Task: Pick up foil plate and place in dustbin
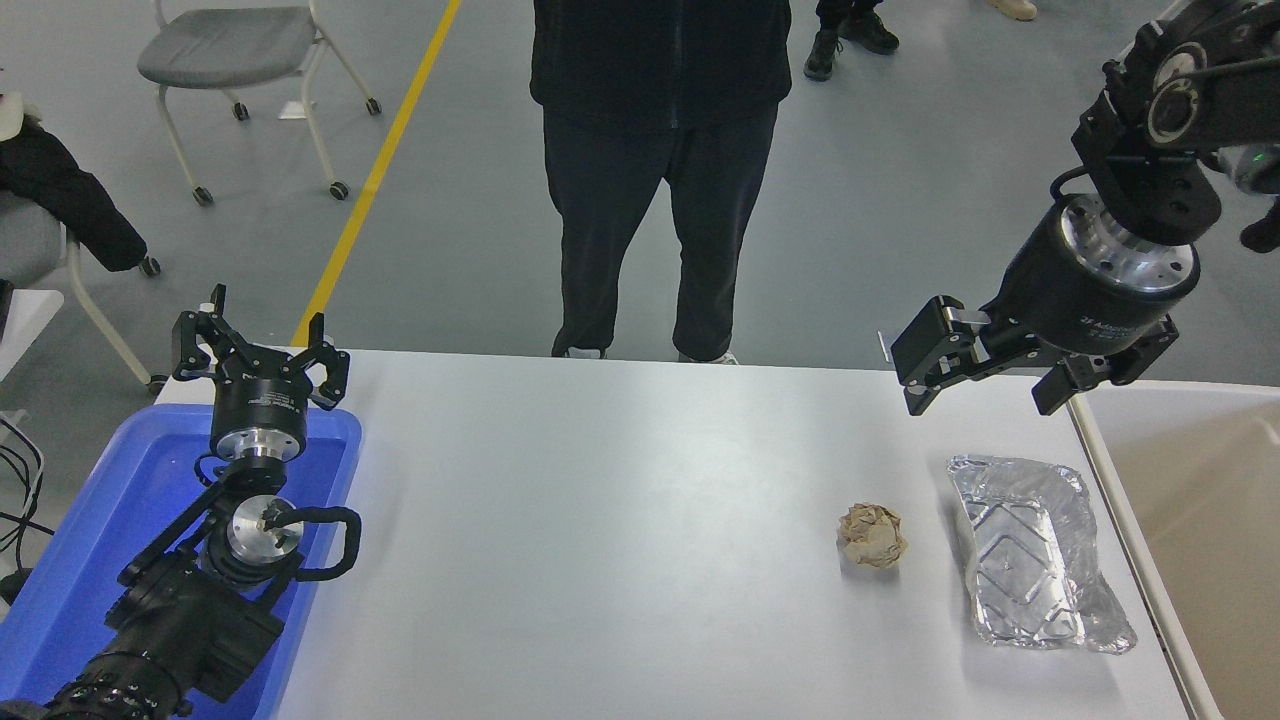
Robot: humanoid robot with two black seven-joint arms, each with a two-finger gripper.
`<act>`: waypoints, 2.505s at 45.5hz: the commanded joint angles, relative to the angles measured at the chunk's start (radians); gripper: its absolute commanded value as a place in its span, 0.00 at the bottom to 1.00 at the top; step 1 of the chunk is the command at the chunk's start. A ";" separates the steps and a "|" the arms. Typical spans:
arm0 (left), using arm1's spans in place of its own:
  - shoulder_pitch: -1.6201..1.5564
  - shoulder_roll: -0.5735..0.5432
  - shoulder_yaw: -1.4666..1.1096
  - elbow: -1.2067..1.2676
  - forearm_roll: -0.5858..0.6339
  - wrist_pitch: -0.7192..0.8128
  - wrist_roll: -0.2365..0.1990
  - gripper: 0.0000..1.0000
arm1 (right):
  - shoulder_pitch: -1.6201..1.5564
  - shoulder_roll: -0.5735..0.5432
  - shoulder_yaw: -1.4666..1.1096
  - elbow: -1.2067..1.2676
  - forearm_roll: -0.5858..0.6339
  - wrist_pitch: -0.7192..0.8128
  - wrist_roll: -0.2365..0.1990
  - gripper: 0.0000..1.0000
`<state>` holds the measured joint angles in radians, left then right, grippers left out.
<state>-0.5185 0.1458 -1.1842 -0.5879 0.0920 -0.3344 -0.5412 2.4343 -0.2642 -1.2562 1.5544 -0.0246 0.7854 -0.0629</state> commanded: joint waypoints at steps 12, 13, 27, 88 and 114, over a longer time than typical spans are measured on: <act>0.000 0.001 0.001 0.000 0.000 0.000 0.001 0.99 | -0.001 -0.018 0.001 0.000 -0.014 0.000 0.000 1.00; 0.000 0.001 0.000 0.000 0.000 0.000 0.000 0.99 | -0.001 -0.021 0.001 0.000 -0.014 0.000 0.000 1.00; 0.002 0.001 0.001 0.000 0.000 0.000 0.001 0.99 | 0.000 -0.113 0.004 0.000 -0.070 0.000 0.000 1.00; 0.000 0.001 0.001 0.000 0.000 0.000 0.001 0.99 | -1.034 -0.580 0.636 -0.527 -1.054 -0.162 0.023 1.00; 0.000 0.001 0.001 0.000 0.000 0.000 0.001 0.99 | -1.307 -0.445 0.730 -0.662 -1.049 -0.437 0.040 1.00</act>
<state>-0.5185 0.1472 -1.1828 -0.5877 0.0920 -0.3344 -0.5405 1.2347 -0.7643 -0.5656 0.9531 -1.0715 0.4349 -0.0259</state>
